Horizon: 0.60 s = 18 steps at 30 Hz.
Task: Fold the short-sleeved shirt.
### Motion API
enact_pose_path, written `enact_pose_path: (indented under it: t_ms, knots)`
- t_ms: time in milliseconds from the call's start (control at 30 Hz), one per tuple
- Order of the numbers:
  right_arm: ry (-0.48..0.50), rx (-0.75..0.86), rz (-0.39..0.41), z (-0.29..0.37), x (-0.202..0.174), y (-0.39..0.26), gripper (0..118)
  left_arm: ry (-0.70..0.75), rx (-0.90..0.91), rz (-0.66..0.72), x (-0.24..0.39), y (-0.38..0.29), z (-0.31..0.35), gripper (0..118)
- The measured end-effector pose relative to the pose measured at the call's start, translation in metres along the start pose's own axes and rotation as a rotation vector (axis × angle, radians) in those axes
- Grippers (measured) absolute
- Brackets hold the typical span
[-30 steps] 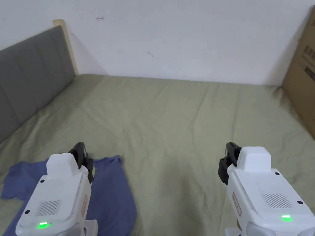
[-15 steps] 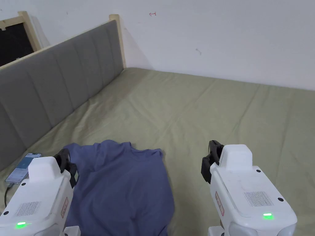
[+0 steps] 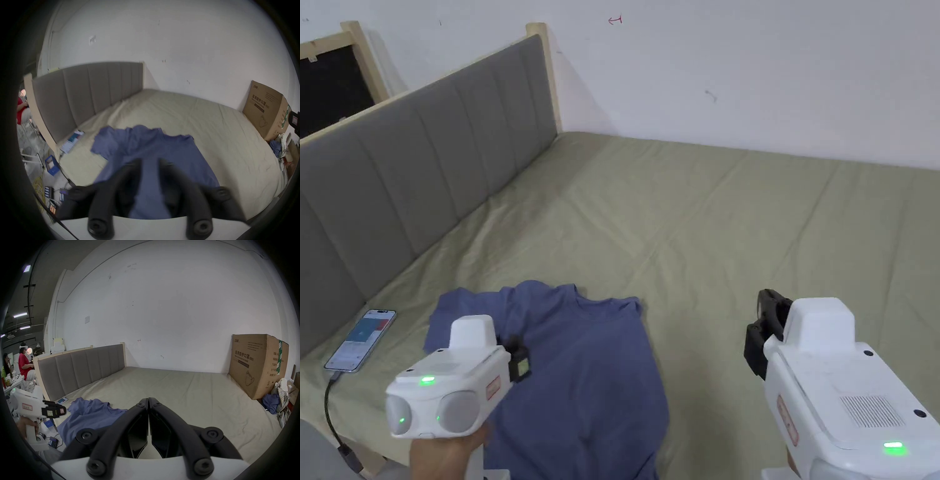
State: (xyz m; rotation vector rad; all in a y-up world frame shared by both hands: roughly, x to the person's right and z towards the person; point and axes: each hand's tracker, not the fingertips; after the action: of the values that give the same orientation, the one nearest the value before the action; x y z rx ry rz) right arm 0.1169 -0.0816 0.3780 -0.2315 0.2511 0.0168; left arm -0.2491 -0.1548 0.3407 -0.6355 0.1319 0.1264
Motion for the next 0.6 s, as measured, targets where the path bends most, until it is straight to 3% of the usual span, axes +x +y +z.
enact_pose_path:
  t_ms: [100, 133, 167, 433, 467, 567, 600]
  knots:
    - [-0.025, -0.009, 0.003, 0.000, 0.011, -0.002, 0, 0.006, -0.123, -0.022, 0.010, -0.001, -0.035, 101]
    - [-0.034, -0.013, 0.004, -0.001, 0.014, -0.003, 0, 0.004, -0.140, -0.033, 0.013, -0.002, -0.045, 112]
    - [-0.042, -0.017, 0.005, -0.001, 0.017, -0.003, 0, 0.000, -0.145, -0.041, 0.016, -0.004, -0.054, 114]
    - [-0.104, -0.064, 0.008, -0.010, 0.046, -0.013, 0, 0.062, -0.342, -0.038, 0.024, -0.017, -0.134, 110]
    - [-0.112, -0.069, 0.009, -0.011, 0.049, -0.014, 0, 0.072, -0.355, -0.037, 0.024, -0.019, -0.140, 104]
    - [-0.134, -0.092, -0.001, -0.014, 0.059, -0.020, 0, 0.070, -0.428, -0.064, 0.027, -0.029, -0.153, 70]
    - [-0.140, -0.099, -0.004, -0.015, 0.061, -0.022, 0, 0.052, -0.425, -0.058, 0.028, -0.031, -0.153, 68]
